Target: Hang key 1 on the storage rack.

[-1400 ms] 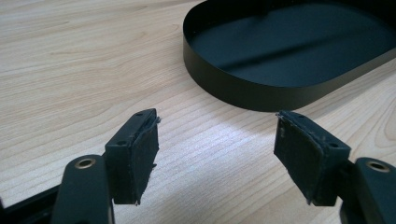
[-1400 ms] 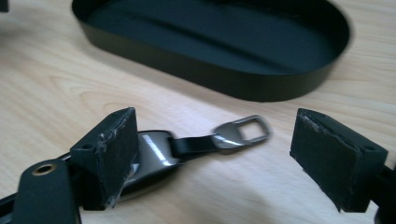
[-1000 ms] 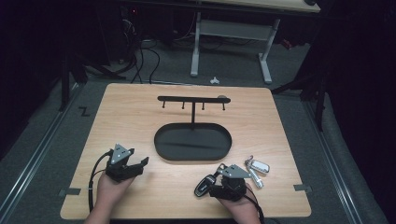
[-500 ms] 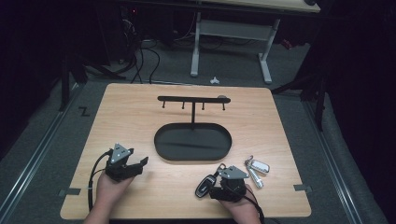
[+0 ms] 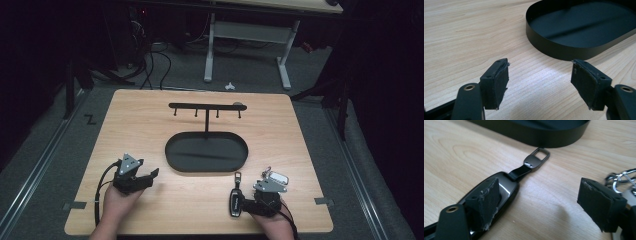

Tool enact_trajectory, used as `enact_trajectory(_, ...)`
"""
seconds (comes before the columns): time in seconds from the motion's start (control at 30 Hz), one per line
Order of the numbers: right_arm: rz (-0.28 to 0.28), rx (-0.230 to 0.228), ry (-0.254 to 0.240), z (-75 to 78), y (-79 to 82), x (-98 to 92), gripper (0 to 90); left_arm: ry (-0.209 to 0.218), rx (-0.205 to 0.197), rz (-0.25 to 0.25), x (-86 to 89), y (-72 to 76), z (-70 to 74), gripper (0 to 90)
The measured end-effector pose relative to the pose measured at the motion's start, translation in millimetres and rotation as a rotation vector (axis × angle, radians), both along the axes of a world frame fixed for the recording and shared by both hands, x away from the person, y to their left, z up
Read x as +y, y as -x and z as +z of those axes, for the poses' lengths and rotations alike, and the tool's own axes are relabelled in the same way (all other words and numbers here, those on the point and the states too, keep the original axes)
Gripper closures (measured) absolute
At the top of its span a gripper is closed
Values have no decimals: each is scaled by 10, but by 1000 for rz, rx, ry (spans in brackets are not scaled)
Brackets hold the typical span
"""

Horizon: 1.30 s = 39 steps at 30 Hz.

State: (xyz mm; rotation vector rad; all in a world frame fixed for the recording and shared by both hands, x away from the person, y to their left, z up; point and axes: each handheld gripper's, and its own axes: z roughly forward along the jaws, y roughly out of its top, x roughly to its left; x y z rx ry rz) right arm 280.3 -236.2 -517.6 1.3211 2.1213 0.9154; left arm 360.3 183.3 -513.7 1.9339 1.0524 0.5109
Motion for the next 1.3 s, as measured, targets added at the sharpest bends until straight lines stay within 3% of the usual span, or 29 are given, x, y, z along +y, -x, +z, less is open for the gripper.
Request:
enact_trajectory(0.1, 15, -17, -43, 52, 34, 58, 189, -10, 3, -5, -15, -8, -7, 308)
enact_trajectory(0.2, 61, -19, -45, 50, 68, 201, 185, -18, 3, -8, -31, -5, -7, 308)
enact_trajectory(0.27, 92, 3, -30, 8, 65, 317, 187, -20, -2, -10, -42, 5, -2, 308)
enact_trajectory(0.47, 106, 31, 10, -50, 70, 364, 221, -23, -2, -11, -44, 9, -1, 308)
enact_trajectory(0.77, 99, 37, 9, -68, 102, 257, 270, -28, -12, -21, -70, -4, 2, 308)
enact_trajectory(1.3, 17, 66, -3, -92, 216, -86, 318, -26, -22, -35, -142, -51, 23, 309)
